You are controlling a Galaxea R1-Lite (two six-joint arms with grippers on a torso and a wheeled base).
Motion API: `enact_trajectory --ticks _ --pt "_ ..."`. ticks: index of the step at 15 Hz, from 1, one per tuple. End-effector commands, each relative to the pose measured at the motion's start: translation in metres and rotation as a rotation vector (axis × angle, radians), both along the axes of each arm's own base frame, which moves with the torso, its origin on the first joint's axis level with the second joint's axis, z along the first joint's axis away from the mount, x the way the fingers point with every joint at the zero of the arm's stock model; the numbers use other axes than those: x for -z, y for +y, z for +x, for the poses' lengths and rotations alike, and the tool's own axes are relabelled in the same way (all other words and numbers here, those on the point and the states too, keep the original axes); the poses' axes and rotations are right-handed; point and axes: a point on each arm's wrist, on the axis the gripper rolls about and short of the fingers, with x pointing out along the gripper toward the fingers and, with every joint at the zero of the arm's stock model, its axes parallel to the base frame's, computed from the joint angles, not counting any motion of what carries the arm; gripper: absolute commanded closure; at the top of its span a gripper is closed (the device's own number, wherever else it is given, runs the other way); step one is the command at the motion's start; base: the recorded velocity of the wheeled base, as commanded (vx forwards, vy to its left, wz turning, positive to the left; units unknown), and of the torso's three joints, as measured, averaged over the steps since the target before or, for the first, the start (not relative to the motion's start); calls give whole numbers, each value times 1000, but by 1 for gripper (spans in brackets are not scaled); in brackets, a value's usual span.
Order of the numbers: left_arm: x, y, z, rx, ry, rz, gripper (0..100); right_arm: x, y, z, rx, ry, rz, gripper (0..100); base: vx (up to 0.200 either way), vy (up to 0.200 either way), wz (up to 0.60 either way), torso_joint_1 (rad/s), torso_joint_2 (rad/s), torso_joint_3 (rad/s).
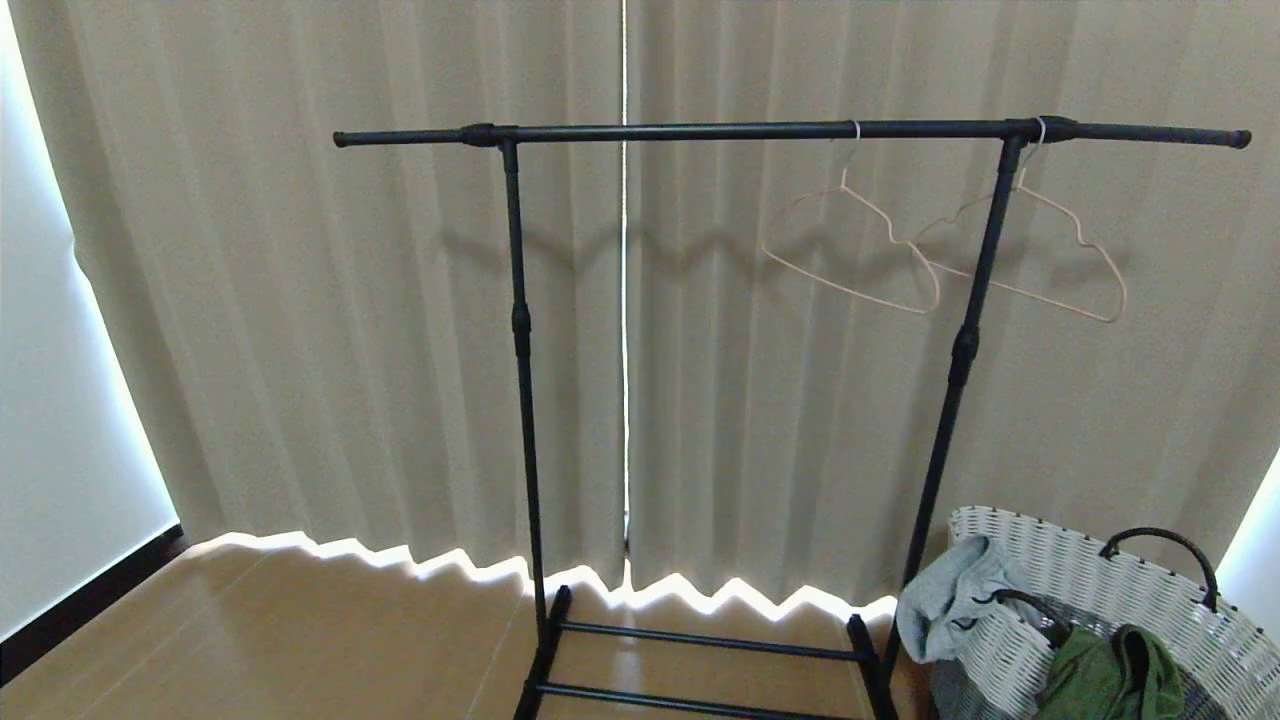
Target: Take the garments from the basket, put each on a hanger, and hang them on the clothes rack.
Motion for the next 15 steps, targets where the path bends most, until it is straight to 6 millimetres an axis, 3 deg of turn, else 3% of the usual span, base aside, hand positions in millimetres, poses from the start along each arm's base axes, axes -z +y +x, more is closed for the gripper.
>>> enact_trajectory --ticks 1,11,15 --pt "0 0 0 0 -1 0 0 0 0 0 0 0 -2 0 0 -200 0 2 2 2" --pt "0 0 0 3 -1 -3 0 0 0 0 0 0 0 0 0 -200 0 1 3 4" --pt "0 0 0 6 -1 -1 0 0 0 0 0 0 0 0 0 0 0 0 0 0"
